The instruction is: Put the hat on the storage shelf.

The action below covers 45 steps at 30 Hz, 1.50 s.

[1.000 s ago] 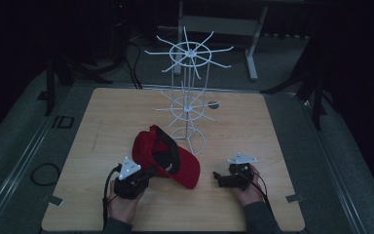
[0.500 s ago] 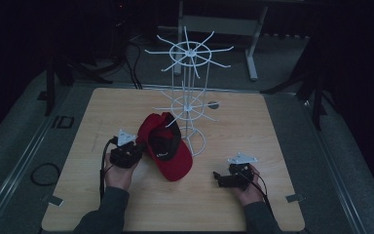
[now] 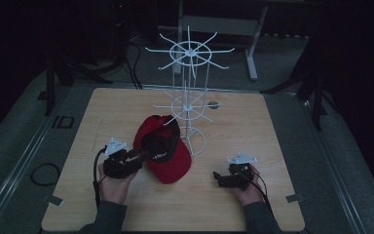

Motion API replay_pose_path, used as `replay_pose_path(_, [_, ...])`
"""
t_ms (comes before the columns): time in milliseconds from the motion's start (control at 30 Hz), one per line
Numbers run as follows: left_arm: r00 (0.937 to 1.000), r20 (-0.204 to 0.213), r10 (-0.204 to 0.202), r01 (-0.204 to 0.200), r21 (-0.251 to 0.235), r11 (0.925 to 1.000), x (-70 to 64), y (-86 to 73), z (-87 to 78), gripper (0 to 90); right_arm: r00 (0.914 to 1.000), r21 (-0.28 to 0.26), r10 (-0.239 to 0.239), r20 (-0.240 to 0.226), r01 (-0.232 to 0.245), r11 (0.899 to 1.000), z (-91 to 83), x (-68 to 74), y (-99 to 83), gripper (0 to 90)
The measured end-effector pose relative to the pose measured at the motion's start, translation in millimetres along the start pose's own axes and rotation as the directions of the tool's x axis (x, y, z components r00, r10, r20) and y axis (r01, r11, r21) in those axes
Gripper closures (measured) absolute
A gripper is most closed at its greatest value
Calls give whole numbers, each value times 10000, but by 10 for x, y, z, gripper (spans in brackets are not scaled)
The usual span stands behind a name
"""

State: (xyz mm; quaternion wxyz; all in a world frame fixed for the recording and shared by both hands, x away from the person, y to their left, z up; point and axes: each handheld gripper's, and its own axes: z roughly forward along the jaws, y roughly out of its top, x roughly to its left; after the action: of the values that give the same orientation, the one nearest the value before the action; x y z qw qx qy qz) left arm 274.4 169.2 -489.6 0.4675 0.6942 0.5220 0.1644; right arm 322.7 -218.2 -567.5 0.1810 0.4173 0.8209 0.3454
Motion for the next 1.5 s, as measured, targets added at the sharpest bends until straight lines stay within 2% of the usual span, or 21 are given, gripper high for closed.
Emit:
replay_pose_path(67, [9999,-77,79,-79,5,10000,-52,-37,-11,513,10000,-11,-20,3,20,10000,1,-1,0,121])
replay_pose_path(133, [9999,-101,101,-101,41,9999,-74,-50,-14,445,10000,-8,-13,1,13,10000,1,-1,0,121])
replay_pose_path(167, [9992,-372,159,-155,104,9998,-116,-79,-4,408,10000,-4,-9,-1,9,10000,0,-1,0,121])
replay_pose_path(200, [9988,-457,192,-184,177,9997,-136,-98,7,378,10000,-1,-1,-2,1,10000,0,0,0,121])
replay_pose_path(300, [9982,-525,296,-270,504,9984,-202,-184,78,314,10000,5,10,1,-10,10000,0,1,0,121])
replay_pose_path(467, [9998,-155,82,-65,1091,9940,-202,-316,259,296,10000,2,-12,1,12,10000,0,-1,0,121])
replay_pose_path(533, [9998,-155,82,-65,1091,9940,-202,-316,259,301,10000,2,-15,1,15,10000,0,-1,0,121])
replay_pose_path(567, [9999,118,-52,34,1439,9896,-200,-360,378,326,10000,2,-14,1,14,10000,0,-1,0,121])
replay_pose_path(600, [9996,265,-79,38,1498,9887,-205,-371,405,359,10000,1,-13,1,13,10000,0,-1,0,121])
replay_pose_path(667, [9995,301,-75,25,1611,9869,-220,-382,449,432,10000,2,-12,0,12,10000,0,-1,0,121])
replay_pose_path(800, [9984,479,-298,205,1855,9824,-244,-398,532,478,10000,0,-15,1,15,10000,0,-1,0,121])
replay_pose_path(900, [9933,897,-733,521,2199,9741,-214,-411,638,479,10000,0,-15,2,15,10000,0,-1,0,121])
replay_pose_path(1000, [9885,1152,-980,675,2440,9674,-192,-426,718,515,10000,2,-13,0,13,10000,0,-1,0,121])
replay_pose_path(1033, [9863,1289,-1031,688,2465,9667,-184,-429,731,607,10000,1,-14,0,14,10000,0,-1,0,121])
replay_pose_path(1133, [9835,1236,-1318,989,2421,9652,-143,-414,718,635,10000,2,-14,-2,14,10000,0,-1,0,121])
replay_pose_path(1167, [9817,1248,-1441,1113,2385,9647,-111,-407,704,676,10000,3,-13,0,13,10000,0,-1,0,121])
replay_pose_path(1233, [9724,1289,-1944,1617,2284,9601,-4,-389,672,693,10000,2,-14,1,14,10000,0,-1,0,121])
replay_pose_path(1333, [9664,1159,-2295,2023,2083,9569,117,-353,618,747,10000,4,-9,1,9,10000,0,0,0,121])
replay_pose_path(1367, [9664,1159,-2295,2023,2083,9569,117,-353,618,761,10000,4,-9,1,9,10000,0,0,0,121])
replay_pose_path(1400, [9665,1021,-2355,2132,1919,9580,193,-320,580,761,10000,4,-11,0,11,10000,0,-1,0,121])
replay_pose_path(1500, [9684,821,-2353,2192,1683,9611,274,-268,516,801,10000,4,-9,1,9,10000,0,0,0,121])
